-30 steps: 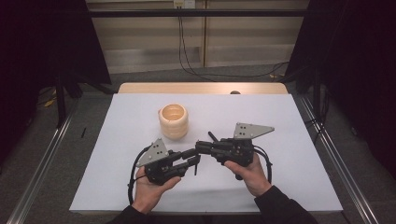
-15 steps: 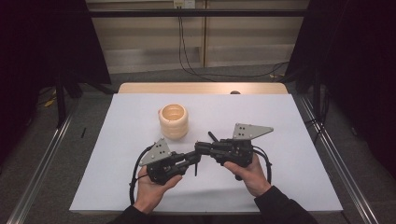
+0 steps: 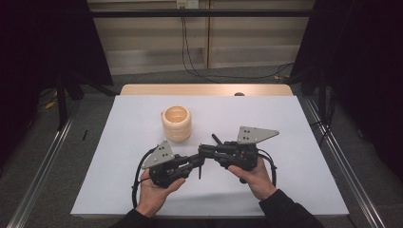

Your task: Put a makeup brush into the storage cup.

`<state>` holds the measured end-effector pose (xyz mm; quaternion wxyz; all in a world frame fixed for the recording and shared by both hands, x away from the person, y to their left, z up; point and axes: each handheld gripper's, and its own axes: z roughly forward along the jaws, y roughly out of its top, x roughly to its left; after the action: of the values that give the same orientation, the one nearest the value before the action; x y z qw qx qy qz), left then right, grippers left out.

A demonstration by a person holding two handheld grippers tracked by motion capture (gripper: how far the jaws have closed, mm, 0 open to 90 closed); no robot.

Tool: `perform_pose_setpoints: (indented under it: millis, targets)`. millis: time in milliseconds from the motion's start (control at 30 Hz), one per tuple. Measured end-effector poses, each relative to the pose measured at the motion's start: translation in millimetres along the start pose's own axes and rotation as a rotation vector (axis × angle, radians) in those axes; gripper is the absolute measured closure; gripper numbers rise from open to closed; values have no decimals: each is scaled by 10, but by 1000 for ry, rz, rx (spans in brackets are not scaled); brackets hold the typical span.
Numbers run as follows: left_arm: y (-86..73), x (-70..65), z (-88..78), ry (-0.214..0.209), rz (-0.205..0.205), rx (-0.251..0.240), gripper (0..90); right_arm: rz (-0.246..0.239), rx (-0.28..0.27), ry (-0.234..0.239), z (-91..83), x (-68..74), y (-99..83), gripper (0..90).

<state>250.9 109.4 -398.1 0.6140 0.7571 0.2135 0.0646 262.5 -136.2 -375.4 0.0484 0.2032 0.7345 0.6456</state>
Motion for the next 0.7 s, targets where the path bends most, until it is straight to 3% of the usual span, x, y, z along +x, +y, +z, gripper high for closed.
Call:
perform_pose_setpoints:
  millis: [33, 267, 567, 700]
  targets:
    - [3, -3, -5, 19, -2, 8, 838, -1, 0, -2, -2, 2, 1, 811]
    - [8, 9, -19, 22, 1, 10, 838, -27, -2, -34, 5, 28, -4, 664]
    - [7, 14, -24, 23, -3, 7, 838, -26, -20, -87, -1, 37, 4, 262]
    - [10, 14, -35, 39, -1, 14, 838, -17, -20, -112, -1, 32, 9, 155]
